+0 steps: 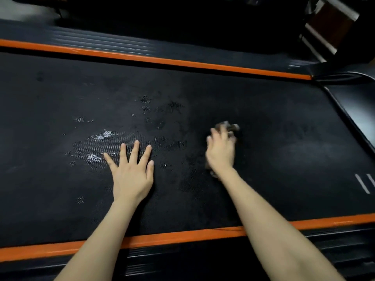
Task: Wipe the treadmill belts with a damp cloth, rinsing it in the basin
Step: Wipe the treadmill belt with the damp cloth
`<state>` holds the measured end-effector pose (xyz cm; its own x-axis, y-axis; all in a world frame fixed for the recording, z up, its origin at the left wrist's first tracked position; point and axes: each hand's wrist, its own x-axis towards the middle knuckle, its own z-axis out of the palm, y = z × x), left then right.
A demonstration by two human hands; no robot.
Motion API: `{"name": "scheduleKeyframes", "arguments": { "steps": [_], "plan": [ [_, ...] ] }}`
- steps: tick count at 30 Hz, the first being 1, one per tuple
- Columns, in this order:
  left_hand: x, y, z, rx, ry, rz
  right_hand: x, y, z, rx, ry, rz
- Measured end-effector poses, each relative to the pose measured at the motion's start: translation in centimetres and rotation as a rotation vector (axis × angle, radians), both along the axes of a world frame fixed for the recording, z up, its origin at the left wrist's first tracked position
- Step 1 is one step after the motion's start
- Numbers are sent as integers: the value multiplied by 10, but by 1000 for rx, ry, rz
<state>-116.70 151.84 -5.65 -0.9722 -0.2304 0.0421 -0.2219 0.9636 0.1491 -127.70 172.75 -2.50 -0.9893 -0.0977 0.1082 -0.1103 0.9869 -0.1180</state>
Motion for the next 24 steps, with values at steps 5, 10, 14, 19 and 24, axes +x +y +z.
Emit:
{"name": "scheduleKeyframes", "arguments": {
  "steps": [5,10,14,19,24],
  "plan": [
    [2,-4,2,17,18,-15,90,-52,-6,77,-129,573],
    [3,-5,2,29,27,-20,59,-7,-8,-43,-76,639],
    [3,-4,1,20,29,-12,-15,-26,-7,-121,-101,156],
    [-12,-11,17,-6,107,-33,-19,-29,-16,-169,-41,127],
    [-68,-61,15,-72,36,8,-33,-23,-17,-183,-55,237]
  ]
}}
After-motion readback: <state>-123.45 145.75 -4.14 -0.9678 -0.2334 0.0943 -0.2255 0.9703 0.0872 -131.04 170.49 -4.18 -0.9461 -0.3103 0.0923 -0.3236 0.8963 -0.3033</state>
